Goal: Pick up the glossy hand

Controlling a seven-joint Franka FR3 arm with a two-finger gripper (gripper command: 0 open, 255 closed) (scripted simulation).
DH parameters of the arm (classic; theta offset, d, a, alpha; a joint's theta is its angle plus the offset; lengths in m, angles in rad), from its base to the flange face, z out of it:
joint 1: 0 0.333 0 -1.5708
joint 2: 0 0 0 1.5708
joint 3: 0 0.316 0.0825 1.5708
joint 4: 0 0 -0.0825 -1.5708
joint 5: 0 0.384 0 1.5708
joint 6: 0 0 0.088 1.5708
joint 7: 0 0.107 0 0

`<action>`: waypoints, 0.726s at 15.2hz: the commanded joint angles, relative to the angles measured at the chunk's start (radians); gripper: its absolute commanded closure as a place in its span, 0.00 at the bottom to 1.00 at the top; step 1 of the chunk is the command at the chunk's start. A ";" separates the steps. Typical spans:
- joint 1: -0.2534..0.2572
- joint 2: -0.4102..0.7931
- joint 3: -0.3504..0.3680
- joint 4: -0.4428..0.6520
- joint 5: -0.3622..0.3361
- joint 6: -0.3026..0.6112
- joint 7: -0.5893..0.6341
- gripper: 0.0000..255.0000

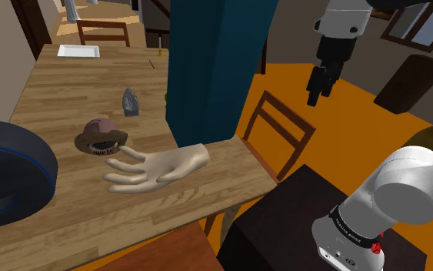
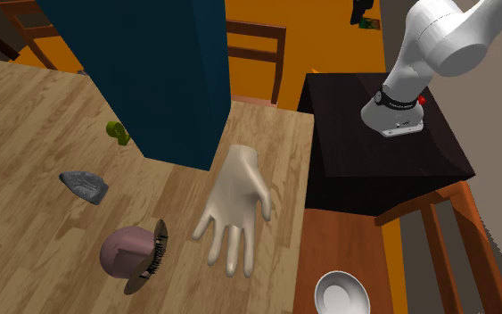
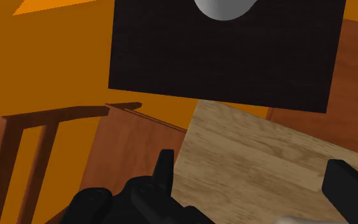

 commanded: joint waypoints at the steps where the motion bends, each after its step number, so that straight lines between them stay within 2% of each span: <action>1: 0.000 0.000 0.000 0.000 0.000 0.000 0.000 0.00; 11: 0.004 0.143 0.203 -0.082 0.193 0.216 0.377 0.00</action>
